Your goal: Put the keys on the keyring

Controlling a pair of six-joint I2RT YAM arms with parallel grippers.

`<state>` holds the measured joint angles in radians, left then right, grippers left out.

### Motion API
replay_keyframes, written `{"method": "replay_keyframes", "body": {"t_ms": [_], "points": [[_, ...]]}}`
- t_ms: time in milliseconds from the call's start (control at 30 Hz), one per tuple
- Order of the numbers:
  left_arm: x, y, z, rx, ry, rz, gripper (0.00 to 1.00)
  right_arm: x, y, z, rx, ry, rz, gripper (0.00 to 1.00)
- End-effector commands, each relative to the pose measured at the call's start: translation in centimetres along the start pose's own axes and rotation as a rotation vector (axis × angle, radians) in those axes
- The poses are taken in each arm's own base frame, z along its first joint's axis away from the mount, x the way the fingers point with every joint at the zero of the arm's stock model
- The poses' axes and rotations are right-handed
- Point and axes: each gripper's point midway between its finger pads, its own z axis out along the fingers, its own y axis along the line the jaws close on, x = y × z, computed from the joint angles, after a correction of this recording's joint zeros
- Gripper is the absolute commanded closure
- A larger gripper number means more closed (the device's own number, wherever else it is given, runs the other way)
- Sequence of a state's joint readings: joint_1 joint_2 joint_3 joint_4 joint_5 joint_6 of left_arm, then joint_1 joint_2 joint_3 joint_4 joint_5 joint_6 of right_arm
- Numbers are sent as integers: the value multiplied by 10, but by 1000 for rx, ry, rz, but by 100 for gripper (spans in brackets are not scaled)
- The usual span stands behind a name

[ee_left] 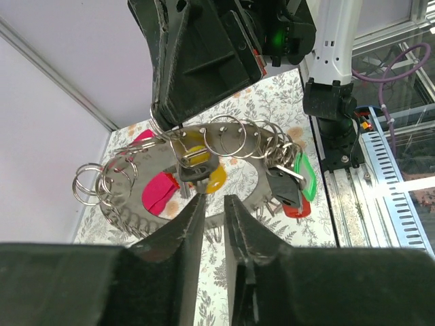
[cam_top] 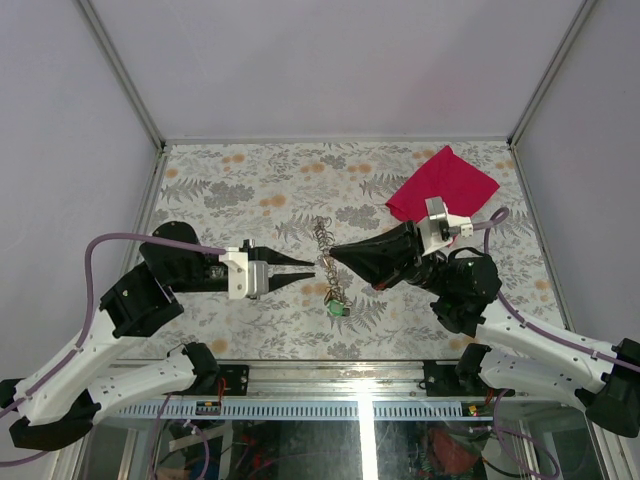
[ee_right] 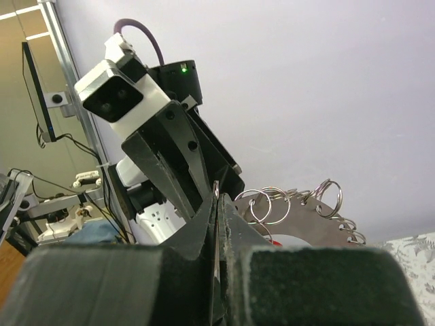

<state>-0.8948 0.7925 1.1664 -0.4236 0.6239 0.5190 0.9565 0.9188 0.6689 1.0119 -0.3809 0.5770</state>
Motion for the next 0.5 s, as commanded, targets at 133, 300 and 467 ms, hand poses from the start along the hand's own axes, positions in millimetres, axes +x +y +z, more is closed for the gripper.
{"method": "replay_keyframes", "body": {"t_ms": [133, 300, 467], "points": [[-17, 8, -5, -47, -40, -37, 72, -55, 31, 7, -99, -146, -106, 100], [-37, 22, -11, -152, -136, -64, 69, -41, 33, 5, -124, -72, -169, 100], [-51, 27, -18, -221, -242, -99, 62, -38, 36, 4, -151, -56, -198, 100]]}}
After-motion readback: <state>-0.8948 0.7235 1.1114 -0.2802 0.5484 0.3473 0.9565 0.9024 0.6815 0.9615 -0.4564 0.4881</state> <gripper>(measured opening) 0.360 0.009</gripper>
